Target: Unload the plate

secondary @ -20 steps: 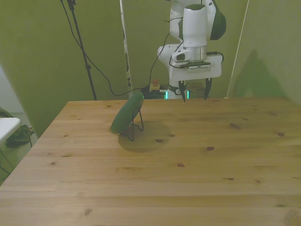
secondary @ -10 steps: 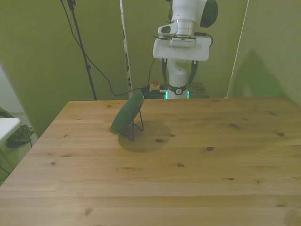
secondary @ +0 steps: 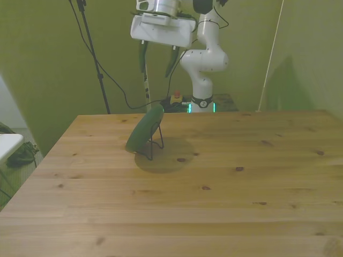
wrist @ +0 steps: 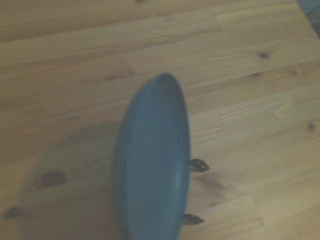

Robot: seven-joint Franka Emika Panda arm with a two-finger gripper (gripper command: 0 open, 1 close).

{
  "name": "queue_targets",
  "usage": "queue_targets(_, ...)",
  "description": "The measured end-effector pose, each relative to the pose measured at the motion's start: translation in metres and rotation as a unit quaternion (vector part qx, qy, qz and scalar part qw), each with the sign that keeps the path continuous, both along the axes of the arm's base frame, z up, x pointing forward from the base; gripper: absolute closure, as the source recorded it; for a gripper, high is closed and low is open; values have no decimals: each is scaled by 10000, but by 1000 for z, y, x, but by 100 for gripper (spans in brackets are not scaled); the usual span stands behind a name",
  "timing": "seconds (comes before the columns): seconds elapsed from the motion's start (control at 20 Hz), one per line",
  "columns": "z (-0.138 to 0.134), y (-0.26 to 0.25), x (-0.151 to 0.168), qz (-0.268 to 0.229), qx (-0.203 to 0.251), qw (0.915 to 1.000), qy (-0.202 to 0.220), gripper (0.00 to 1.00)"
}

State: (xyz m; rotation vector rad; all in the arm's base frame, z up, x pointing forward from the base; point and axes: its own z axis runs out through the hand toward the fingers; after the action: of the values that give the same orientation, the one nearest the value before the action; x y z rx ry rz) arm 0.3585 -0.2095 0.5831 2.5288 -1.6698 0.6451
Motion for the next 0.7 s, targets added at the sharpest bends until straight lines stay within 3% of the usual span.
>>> queue_targets(0.15, -6, -7, 5, 152, 19, 9999, 20, 0)
queue_targets(0.7, -41, -46, -3, 1037, 537, 9901, -783, 0)
